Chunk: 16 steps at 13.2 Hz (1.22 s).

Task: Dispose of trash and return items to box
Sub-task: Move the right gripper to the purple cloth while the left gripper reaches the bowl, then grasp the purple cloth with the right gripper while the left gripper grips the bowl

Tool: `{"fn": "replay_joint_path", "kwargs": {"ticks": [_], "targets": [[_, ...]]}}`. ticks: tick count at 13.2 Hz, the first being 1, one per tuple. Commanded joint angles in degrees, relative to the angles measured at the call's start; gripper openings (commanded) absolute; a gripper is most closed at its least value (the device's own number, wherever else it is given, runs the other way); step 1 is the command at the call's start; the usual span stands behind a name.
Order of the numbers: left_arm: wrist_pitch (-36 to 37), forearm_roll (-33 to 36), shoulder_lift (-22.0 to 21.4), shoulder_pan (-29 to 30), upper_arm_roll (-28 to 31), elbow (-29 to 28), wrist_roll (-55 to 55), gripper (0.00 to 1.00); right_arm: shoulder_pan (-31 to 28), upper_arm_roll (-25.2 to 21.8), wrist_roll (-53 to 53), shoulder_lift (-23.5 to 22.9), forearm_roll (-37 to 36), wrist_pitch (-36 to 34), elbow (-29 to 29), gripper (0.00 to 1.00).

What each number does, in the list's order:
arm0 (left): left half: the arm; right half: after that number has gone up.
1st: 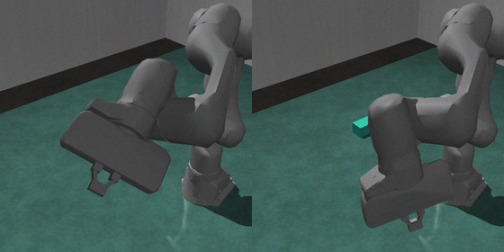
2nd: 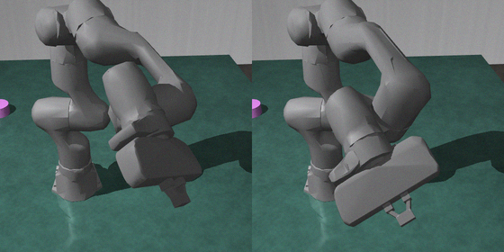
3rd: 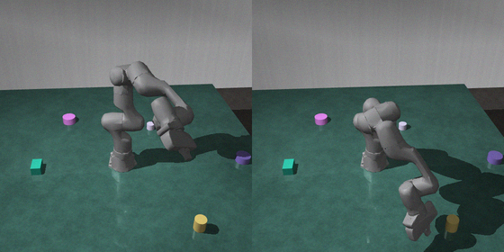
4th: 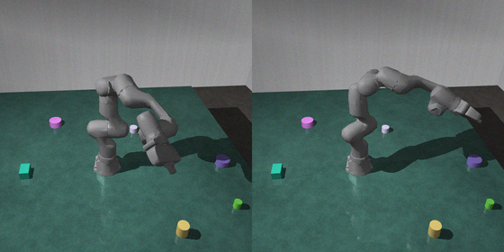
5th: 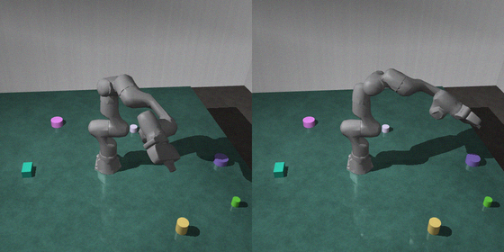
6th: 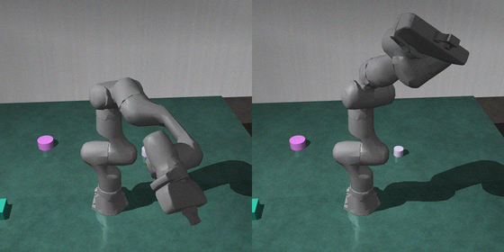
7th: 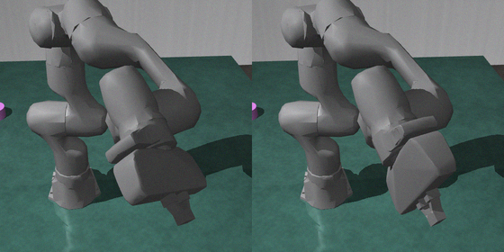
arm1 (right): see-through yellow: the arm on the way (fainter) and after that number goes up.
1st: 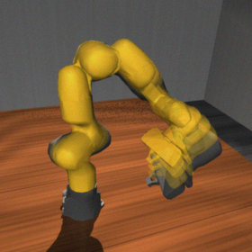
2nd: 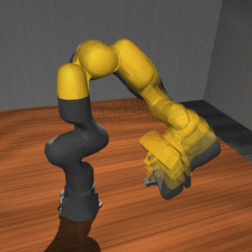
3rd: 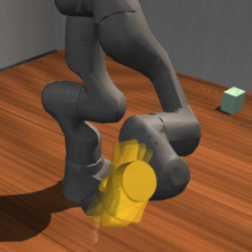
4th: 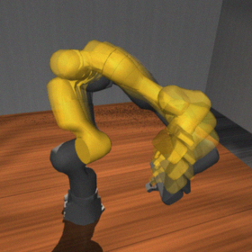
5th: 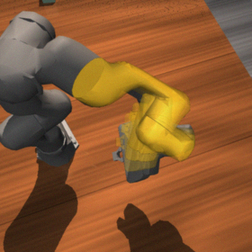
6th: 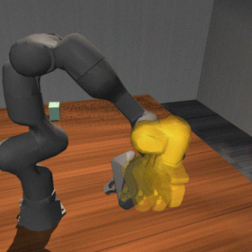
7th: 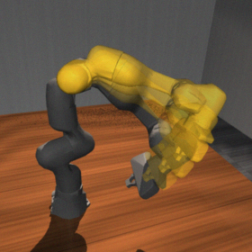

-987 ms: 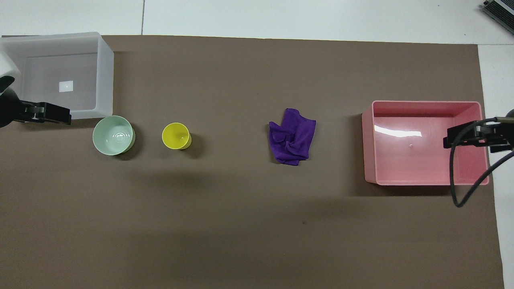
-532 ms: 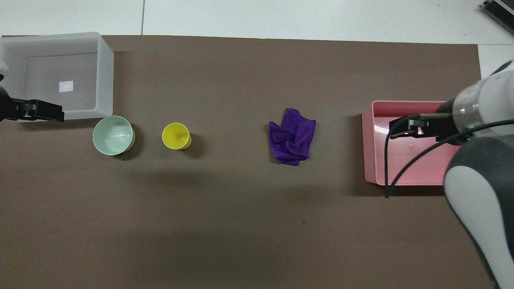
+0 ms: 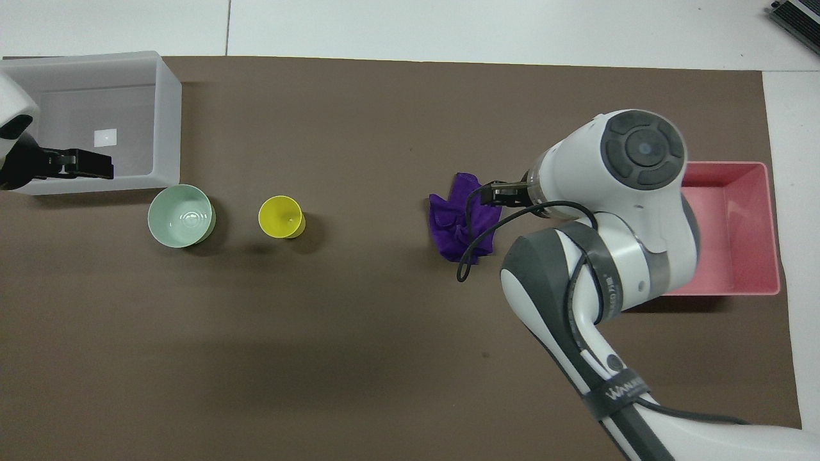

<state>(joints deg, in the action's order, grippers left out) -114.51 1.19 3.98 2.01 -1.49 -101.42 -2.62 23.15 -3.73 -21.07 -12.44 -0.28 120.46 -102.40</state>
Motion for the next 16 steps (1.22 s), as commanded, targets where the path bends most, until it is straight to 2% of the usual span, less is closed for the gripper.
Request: {"fn": "replay_joint_path", "kwargs": {"ticks": [1,3,6,11,13,14,15,16], "targets": [[-6.0,-0.2,1.4,0.8,-0.4,-3.5,-0.3,1.00,1.5,0.0,-1.0,-2.1,0.4,6.7,-3.7,1.00],[-12.5,-0.2,1.5,0.8,-0.4,-9.4,-0.2,1.00,1.5,0.2,-0.4,-2.8,2.8,13.1,-7.8,1.00],[-19.2,-0.2,0.9,0.6,-0.4,-16.3,0.5,1.00,2.8,0.2,-0.5,-6.6,4.5,18.4,-8.2,1.00],[-25.3,-0.2,0.1,0.1,-0.4,-23.2,4.1,1.00,3.5,0.2,0.1,-9.5,4.5,23.4,-8.7,1.00],[-26.7,-0.3,1.4,0.2,-0.4,-23.6,5.1,1.00,3.5,0.2,1.6,-9.7,4.5,24.3,-9.5,1.00],[-28.1,-0.2,2.7,0.3,-0.4,-23.6,5.5,1.00,3.5,0.2,1.6,-9.7,4.5,25.5,-10.3,0.94],[-28.8,-0.2,3.3,0.3,-0.4,-23.8,6.7,1.00,3.5,0.2,1.8,-9.7,4.5,26.0,-10.6,0.72],[-29.2,-0.3,3.6,0.2,-0.4,-24.1,7.9,1.00,3.6,0.2,2.3,-9.7,4.5,26.0,-10.6,0.34]]}}
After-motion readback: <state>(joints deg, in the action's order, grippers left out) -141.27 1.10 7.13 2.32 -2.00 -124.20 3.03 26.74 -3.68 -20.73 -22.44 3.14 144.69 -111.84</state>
